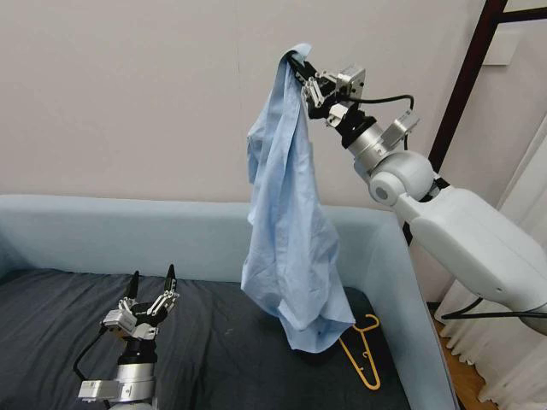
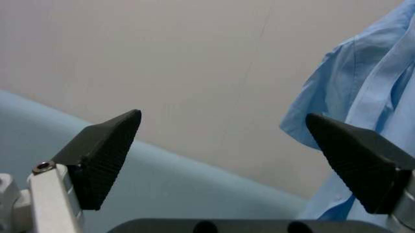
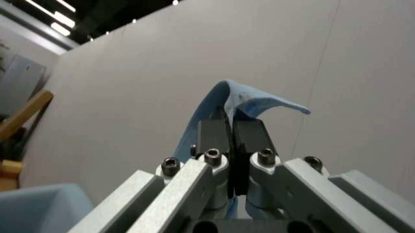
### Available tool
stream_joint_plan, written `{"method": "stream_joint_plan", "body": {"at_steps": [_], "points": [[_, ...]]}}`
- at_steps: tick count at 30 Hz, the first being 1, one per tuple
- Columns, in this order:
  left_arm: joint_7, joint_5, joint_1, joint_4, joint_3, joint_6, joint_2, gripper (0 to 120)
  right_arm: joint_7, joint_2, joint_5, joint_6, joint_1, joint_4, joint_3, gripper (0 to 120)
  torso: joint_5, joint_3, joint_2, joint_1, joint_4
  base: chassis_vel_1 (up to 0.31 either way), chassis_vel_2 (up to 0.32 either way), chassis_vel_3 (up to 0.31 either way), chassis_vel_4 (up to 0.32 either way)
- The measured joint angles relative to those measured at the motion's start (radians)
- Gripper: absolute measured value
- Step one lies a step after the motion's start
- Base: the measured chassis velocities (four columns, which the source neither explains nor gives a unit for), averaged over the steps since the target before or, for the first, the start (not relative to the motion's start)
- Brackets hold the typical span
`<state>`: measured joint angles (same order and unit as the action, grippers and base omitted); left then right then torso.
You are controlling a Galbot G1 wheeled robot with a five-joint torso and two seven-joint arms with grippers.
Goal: Pick up the clothes from the sofa and hang them on the clothes hanger.
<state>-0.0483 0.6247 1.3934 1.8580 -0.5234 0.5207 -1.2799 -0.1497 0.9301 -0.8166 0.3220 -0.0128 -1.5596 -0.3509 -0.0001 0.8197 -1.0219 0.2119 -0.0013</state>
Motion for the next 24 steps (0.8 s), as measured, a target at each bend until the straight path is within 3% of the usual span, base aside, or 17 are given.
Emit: {"method": "stream_joint_plan", "body": {"at_steps": [6,13,24], "points": [[0.023,-0.019,-0.013,-0.067,0.036,-0.038,0.007,100,-0.056,-0.022,0.064,0.051,-0.136,-0.041,0.0,0,-0.0003,0.0,0.0,0.0,-0.0002,0.0,0.0,0.0,0.0],[-0.055,-0.002,-0.051,-0.14,0.08,-0.025,0.031,100,-0.076,0.031,0.067,0.067,-0.116,-0.03,-0.031,0,-0.0007,0.0,0.0,0.0,0.0005,0.0,0.0,0.0,0.0],[-0.061,0.004,-0.17,-0.272,0.129,-0.017,0.004,100,-0.085,0.121,0.081,0.071,-0.1,-0.007,-0.082,0,-0.0006,0.0,0.0,0.0,0.0001,0.0,0.0,0.0,0.0]]}}
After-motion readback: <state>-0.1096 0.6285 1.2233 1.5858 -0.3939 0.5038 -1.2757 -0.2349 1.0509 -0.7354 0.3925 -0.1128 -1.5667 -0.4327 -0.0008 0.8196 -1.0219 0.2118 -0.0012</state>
